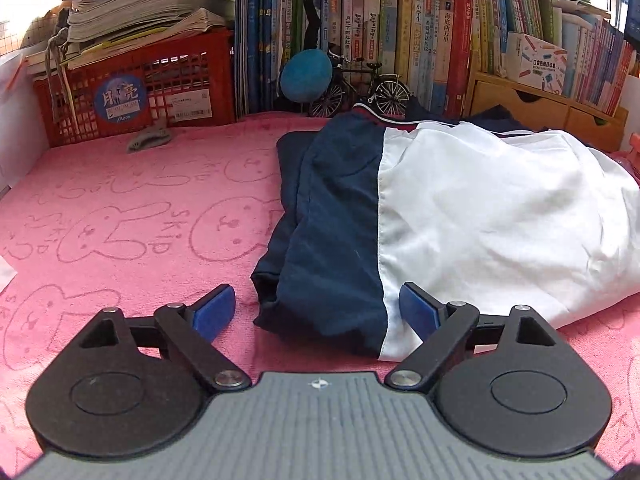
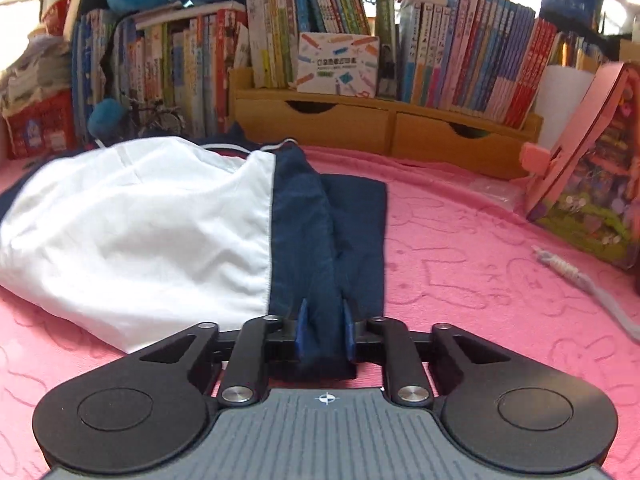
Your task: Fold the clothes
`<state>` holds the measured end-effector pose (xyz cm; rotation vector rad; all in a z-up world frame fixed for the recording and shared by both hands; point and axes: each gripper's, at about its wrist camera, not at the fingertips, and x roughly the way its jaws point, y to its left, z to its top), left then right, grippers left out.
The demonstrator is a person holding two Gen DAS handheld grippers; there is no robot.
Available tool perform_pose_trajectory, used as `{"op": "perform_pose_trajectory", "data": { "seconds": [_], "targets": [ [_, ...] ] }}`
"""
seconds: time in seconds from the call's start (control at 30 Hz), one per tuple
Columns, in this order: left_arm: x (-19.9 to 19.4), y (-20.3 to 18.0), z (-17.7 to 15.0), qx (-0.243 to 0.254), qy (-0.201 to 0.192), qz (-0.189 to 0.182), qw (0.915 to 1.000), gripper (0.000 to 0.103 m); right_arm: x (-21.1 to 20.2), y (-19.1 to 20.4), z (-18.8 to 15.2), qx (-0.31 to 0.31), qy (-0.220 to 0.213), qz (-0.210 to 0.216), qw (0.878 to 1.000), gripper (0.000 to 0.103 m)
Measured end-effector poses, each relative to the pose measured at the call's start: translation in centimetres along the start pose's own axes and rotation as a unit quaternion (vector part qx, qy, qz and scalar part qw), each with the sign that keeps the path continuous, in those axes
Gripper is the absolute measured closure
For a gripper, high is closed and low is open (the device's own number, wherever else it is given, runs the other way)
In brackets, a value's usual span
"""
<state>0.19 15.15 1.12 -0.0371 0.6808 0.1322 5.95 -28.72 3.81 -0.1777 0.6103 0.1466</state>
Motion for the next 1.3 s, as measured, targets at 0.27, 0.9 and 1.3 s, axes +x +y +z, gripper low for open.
{"op": "perform_pose_trajectory", "data": {
  "seconds": [0.27,0.9,1.3],
  "targets": [
    [0.0,0.1,0.0,-0.001,0.0,0.002,1.0,0.011,-1.5,-4.5,-3.2,-0.017,-0.001,-0.108,0.994,0.093],
    [0.1,0.1,-0.2,-0.002,0.0,0.01,0.9999,0.008,-2.0,20.7,-3.8,-0.518,-0.214,0.02,0.828,0.043],
    [-8.0,-9.9,-3.1,0.314,-0.161,-0.027,0.9354,0.011,-2.3,18.9,-1.0,-0.419,-0.144,0.087,0.892,0.067]
  ]
}}
